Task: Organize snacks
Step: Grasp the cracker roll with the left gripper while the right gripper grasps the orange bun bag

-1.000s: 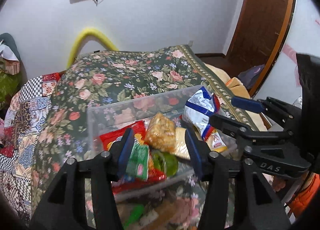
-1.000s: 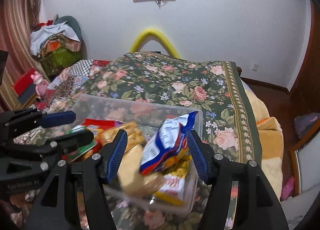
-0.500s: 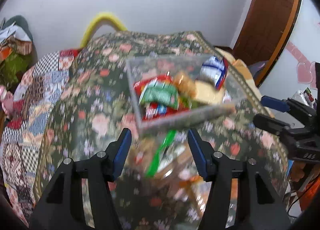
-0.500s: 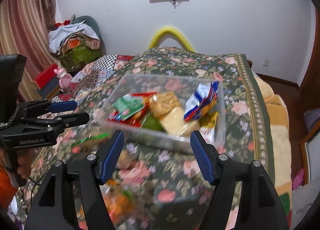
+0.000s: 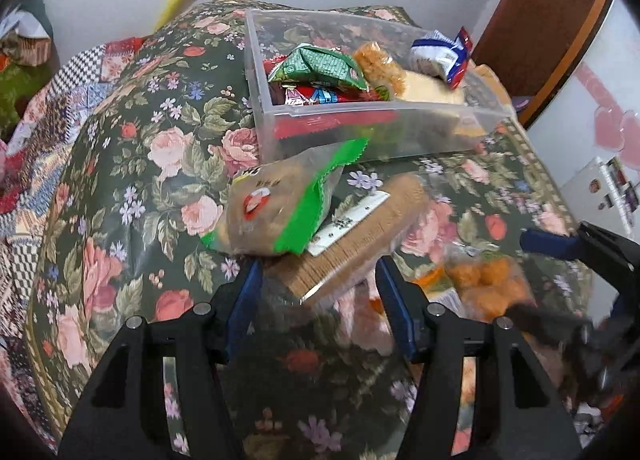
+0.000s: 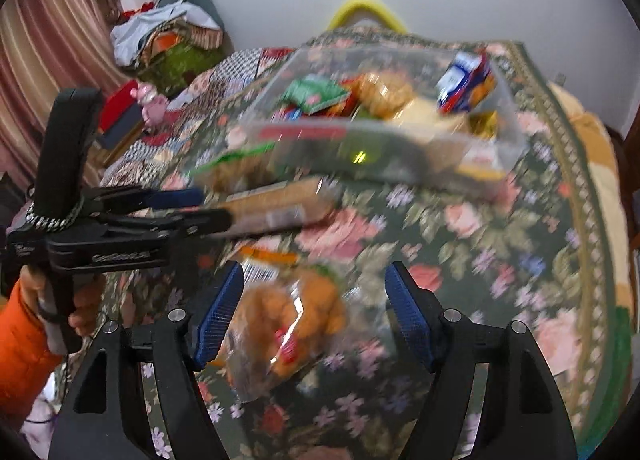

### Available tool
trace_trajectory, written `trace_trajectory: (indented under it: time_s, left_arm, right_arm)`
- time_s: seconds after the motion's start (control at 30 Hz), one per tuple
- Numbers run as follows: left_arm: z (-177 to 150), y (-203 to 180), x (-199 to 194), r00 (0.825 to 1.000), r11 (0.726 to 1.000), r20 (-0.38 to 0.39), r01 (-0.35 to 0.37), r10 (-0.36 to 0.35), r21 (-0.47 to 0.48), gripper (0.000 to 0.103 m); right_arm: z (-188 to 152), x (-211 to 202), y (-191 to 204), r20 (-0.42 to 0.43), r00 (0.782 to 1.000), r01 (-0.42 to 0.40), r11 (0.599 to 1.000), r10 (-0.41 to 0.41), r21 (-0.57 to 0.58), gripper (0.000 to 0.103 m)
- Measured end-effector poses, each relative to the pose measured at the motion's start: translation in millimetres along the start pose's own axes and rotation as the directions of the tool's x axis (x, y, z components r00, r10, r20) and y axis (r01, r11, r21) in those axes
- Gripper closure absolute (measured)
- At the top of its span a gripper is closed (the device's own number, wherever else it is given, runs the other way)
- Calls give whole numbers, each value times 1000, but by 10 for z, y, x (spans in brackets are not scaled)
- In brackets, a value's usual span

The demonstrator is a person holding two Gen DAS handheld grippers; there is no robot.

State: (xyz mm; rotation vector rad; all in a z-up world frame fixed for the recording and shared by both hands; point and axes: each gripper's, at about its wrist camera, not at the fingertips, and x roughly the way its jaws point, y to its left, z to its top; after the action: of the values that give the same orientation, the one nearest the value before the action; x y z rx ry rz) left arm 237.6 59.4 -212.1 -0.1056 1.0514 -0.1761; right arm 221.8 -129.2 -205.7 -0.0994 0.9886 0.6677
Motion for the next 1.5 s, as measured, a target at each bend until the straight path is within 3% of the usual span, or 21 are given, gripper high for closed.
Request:
trace_trajectory:
  time_s: [0.33, 0.5, 0.63, 0.9, 1.1, 1.2, 1.27, 1.33, 1.5]
  left_arm:
    - [-88, -62, 8, 998, 998, 9, 65, -65, 5, 43]
    - [-205, -198, -100, 995, 995, 10, 94, -94, 24, 45]
    - [-236, -326, -194, 988, 988, 11, 152, -152, 41, 46]
    - [-26, -396, -59, 996, 995, 12, 86, -87, 55, 47]
    - [146, -349, 274, 999, 998, -24, 49, -48, 40, 47]
    - [153, -347, 446, 997, 998, -52, 51, -50, 24, 54]
    - [132, -365, 480, 999, 999, -30, 35, -35, 26, 56]
    - [127, -390, 481, 1000, 999, -17, 21, -21, 40, 62]
    - [99, -437, 410, 1000, 997, 0, -1, 1, 76, 65]
  right_arm:
    - [-117, 3, -179, -7, 1000, -2, 999, 3, 37, 31]
    - [-254, -57, -279, -19, 997, 77, 997, -77, 15, 31]
    - [-352, -156, -416, -22, 995, 95, 995, -94, 42, 31]
    - [-404, -297, -626, -2, 992, 126, 988, -126, 93, 31]
    - [-396, -220, -732, 3, 998, 61, 986, -62, 157, 31]
    - [-382, -168, -776, 3, 1000, 24, 983, -25, 184, 34]
    - [-374, -128, -783, 3, 1000, 2, 981, -3, 194, 37]
    - [-364, -109, -769, 9, 1000, 3, 982, -5, 189, 42]
    - [-353, -137, -686, 25, 999, 34, 988, -38, 153, 46]
